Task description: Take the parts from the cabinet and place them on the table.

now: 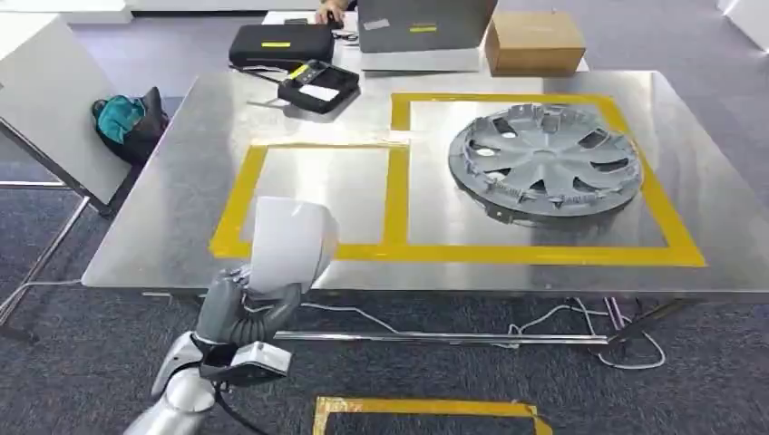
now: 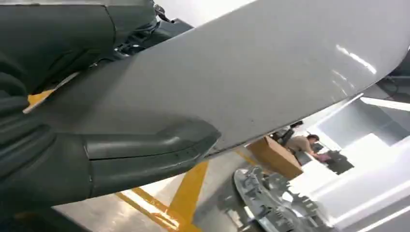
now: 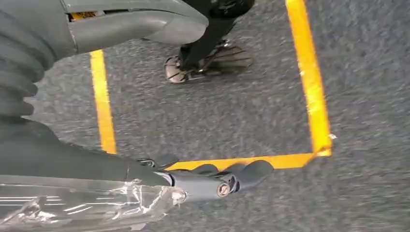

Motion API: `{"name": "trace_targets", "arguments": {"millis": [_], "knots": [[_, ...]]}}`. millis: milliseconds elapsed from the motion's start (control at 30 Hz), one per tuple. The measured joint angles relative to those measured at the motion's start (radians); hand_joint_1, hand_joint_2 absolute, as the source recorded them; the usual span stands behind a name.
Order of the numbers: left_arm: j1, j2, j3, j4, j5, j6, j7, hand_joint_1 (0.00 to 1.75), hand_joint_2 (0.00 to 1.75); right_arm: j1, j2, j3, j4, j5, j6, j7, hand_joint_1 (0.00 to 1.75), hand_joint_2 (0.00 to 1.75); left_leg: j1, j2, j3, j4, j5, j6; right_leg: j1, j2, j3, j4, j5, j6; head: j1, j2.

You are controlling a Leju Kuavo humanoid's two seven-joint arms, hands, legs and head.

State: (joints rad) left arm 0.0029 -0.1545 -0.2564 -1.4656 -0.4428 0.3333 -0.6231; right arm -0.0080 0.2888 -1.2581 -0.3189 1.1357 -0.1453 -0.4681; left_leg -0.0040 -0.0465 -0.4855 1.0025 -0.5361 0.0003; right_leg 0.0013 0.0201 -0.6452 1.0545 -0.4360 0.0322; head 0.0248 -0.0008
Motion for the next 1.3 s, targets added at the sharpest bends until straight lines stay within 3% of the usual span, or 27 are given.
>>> {"name": "trace_targets", "arguments": {"millis": [67,100,133,200,233,267,300,333,367,400,433,467,533,600,633,700,733,767,800,867,900,967,1033,1133,1200,1300], "knots": [[-0.012,-0.003,0.0,0.002,-0.018,0.042,0.016,1.75,1.75,-0.001,0.003,-0.002,0.0,0.007,0.0,-0.001,0.0,1.75,-0.002,0.004,-0.003,0.018,0.002,-0.005,-0.009,-0.003,0.019,-0.006,-0.006,-0.009,-0.001,0.0],[-0.022,-0.004,0.0,0.004,-0.028,0.067,0.02,1.75,1.75,-0.002,0.003,-0.002,0.0,0.01,0.0,-0.001,0.0,1.75,-0.003,0.019,-0.03,0.07,0.005,-0.014,-0.01,-0.007,0.029,-0.009,-0.012,-0.017,-0.007,0.0],[-0.034,-0.005,0.0,0.011,-0.039,0.093,0.029,1.75,1.75,-0.003,0.003,-0.003,0.0,0.014,0.001,-0.001,0.0,1.75,0.0,0.028,-0.079,0.144,-0.013,-0.021,-0.01,-0.012,0.038,-0.013,-0.018,-0.021,-0.013,0.0],[-0.047,-0.006,0.0,0.026,-0.058,0.128,0.041,1.75,1.75,-0.003,0.003,-0.005,0.0,0.021,0.0,0.001,0.0,1.75,0.001,0.035,-0.181,0.282,-0.082,-0.027,-0.01,-0.02,0.054,-0.018,-0.032,-0.023,-0.013,0.0],[-0.051,-0.006,0.0,0.034,-0.065,0.137,0.042,1.75,1.75,-0.002,0.003,-0.007,0.0,0.024,-0.001,0.001,0.0,1.75,0.001,0.035,-0.215,0.311,-0.096,-0.026,-0.01,-0.023,0.065,-0.019,-0.04,-0.023,-0.013,0.0],[-0.053,-0.006,0.0,0.039,-0.071,0.141,0.044,1.75,1.75,-0.002,0.003,-0.008,0.0,0.026,-0.002,0.002,0.0,1.75,0.001,0.035,-0.228,0.301,-0.08,-0.024,-0.009,-0.025,0.077,-0.019,-0.049,-0.023,-0.013,0.0],[-0.056,-0.006,0.0,0.043,-0.073,0.144,0.044,1.75,1.75,-0.001,0.003,-0.008,0.0,0.026,-0.002,0.002,0.0,1.75,0.0,0.036,-0.223,0.258,-0.036,-0.018,-0.008,-0.027,0.092,-0.02,-0.059,-0.023,-0.013,0.0],[-0.058,-0.007,-0.001,0.045,-0.076,0.146,0.044,1.75,1.75,-0.002,0.003,-0.008,0.0,0.027,-0.002,0.002,0.0,1.75,-0.003,0.037,-0.208,0.192,0.027,-0.011,-0.007,-0.029,0.106,-0.02,-0.068,-0.022,-0.013,0.0],[-0.063,-0.007,-0.001,0.047,-0.084,0.148,0.047,1.75,1.75,-0.003,0.003,-0.008,0.0,0.029,-0.002,0.002,0.0,1.75,-0.008,0.05,-0.19,0.11,0.102,0.0,-0.006,-0.033,0.121,-0.02,-0.078,-0.02,-0.012,0.0],[-0.069,-0.007,-0.002,0.053,-0.1,0.149,0.055,1.75,1.75,-0.002,0.004,-0.008,0.0,0.03,-0.002,0.002,0.0,1.75,-0.017,0.078,-0.184,0.045,0.164,0.009,-0.004,-0.035,0.122,-0.02,-0.088,-0.015,-0.013,0.0],[-0.075,-0.008,-0.003,0.061,-0.112,0.151,0.063,1.75,1.75,-0.001,0.004,-0.008,0.0,0.032,-0.003,0.002,0.0,1.75,-0.019,0.076,-0.187,0.022,0.125,0.009,0.001,-0.032,0.135,-0.014,-0.101,-0.006,-0.017,0.0],[-0.076,-0.009,-0.006,0.067,-0.124,0.152,0.072,1.75,1.75,-0.003,0.005,-0.008,0.0,0.033,-0.006,0.005,0.0,1.75,-0.017,0.072,-0.18,0.027,0.14,0.006,0.003,-0.039,0.128,-0.017,-0.115,-0.003,-0.013,0.0],[-0.084,-0.011,-0.008,0.079,-0.141,0.157,0.081,1.75,1.75,-0.006,0.006,-0.009,0.0,0.035,-0.01,0.008,0.0,1.75,-0.018,0.062,-0.176,0.024,0.143,0.007,0.003,-0.047,0.144,-0.029,-0.122,0.003,-0.014,0.0],[-0.1,-0.016,-0.013,0.093,-0.153,0.158,0.092,1.75,1.75,-0.012,0.006,-0.009,-0.001,0.038,-0.008,0.01,0.0,1.75,-0.007,0.056,-0.159,0.016,0.14,0.015,0.003,-0.032,0.145,-0.005,-0.143,0.016,-0.011,0.0],[-0.108,-0.018,-0.016,0.104,-0.161,0.158,0.096,1.75,1.75,-0.013,0.008,-0.009,-0.001,0.039,-0.005,0.01,0.0,1.75,-0.005,0.055,-0.154,0.015,0.135,0.022,0.002,-0.026,0.113,0.056,-0.175,0.022,-0.01,0.0],[-0.123,-0.018,-0.027,0.132,-0.185,0.157,0.107,1.75,1.75,-0.013,0.008,-0.009,-0.001,0.04,-0.001,0.01,0.0,1.75,-0.005,0.047,-0.147,0.015,0.125,0.027,-0.001,-0.025,0.013,0.223,-0.241,0.027,-0.01,0.0],[-0.126,-0.018,-0.031,0.146,-0.191,0.155,0.112,1.75,1.75,-0.012,0.008,-0.009,-0.001,0.041,-0.001,0.01,0.0,1.75,-0.005,0.043,-0.143,0.016,0.12,0.027,-0.001,-0.024,-0.031,0.281,-0.248,0.028,-0.011,0.0],[-0.125,-0.018,-0.033,0.155,-0.195,0.155,0.113,1.75,1.75,-0.011,0.008,-0.009,-0.001,0.042,-0.001,0.01,0.0,1.75,-0.005,0.039,-0.136,0.016,0.114,0.027,-0.001,-0.024,-0.051,0.287,-0.226,0.028,-0.011,0.0],[-0.126,-0.018,-0.034,0.161,-0.197,0.155,0.113,1.75,1.75,-0.01,0.008,-0.009,-0.001,0.042,-0.001,0.01,0.0,1.75,-0.005,0.035,-0.128,0.016,0.108,0.026,-0.001,-0.024,-0.046,0.244,-0.177,0.027,-0.011,0.0],[-0.134,-0.018,-0.037,0.173,-0.2,0.152,0.114,1.75,1.75,-0.009,0.008,-0.01,-0.001,0.043,0.001,0.009,0.0,1.75,-0.003,0.03,-0.108,0.016,0.096,0.02,-0.002,-0.024,0.008,0.084,-0.059,0.026,-0.011,0.0],[-0.141,-0.017,-0.042,0.183,-0.21,0.139,0.127,1.75,1.75,-0.009,0.008,-0.011,0.0,0.045,0.005,0.006,0.0,1.75,-0.004,0.029,-0.102,0.016,0.089,0.014,-0.003,-0.022,0.034,0.008,-0.024,0.027,-0.01,0.0],[-0.157,-0.015,-0.053,0.204,-0.248,0.122,0.158,1.75,1.75,-0.013,0.008,-0.011,0.002,0.051,0.01,0.003,0.0,1.75,-0.011,0.024,-0.106,0.021,0.089,0.008,-0.003,-0.016,0.047,-0.007,-0.029,0.015,-0.012,0.0],[-0.173,-0.011,-0.067,0.238,-0.305,0.115,0.19,1.75,1.75,-0.012,0.008,-0.011,0.002,0.059,0.01,0.0,0.0,1.75,-0.012,0.024,-0.106,0.019,0.09,0.026,-0.005,-0.013,0.046,-0.009,-0.025,0.017,-0.014,0.0],[-0.216,-0.008,-0.087,0.297,-0.384,0.11,0.239,1.75,1.75,-0.015,0.008,-0.011,0.003,0.071,0.009,-0.002,0.0,1.75,-0.012,0.026,-0.101,0.012,0.091,0.028,-0.003,-0.009,0.045,-0.009,-0.026,0.015,-0.014,0.0],[-0.254,-0.007,-0.104,0.347,-0.453,0.112,0.284,1.75,1.75,-0.021,0.007,-0.011,0.006,0.078,0.009,-0.002,0.0,1.75,-0.012,0.026,-0.1,0.008,0.092,0.026,-0.002,-0.009,0.045,-0.009,-0.027,0.009,-0.013,0.0],[-0.285,-0.007,-0.118,0.394,-0.479,0.112,0.301,1.75,1.75,-0.025,0.007,-0.011,0.01,0.082,0.009,-0.002,0.0,1.75,-0.011,0.026,-0.1,0.003,0.096,0.015,-0.001,-0.01,0.044,-0.009,-0.027,0.004,-0.014,0.0]]}}
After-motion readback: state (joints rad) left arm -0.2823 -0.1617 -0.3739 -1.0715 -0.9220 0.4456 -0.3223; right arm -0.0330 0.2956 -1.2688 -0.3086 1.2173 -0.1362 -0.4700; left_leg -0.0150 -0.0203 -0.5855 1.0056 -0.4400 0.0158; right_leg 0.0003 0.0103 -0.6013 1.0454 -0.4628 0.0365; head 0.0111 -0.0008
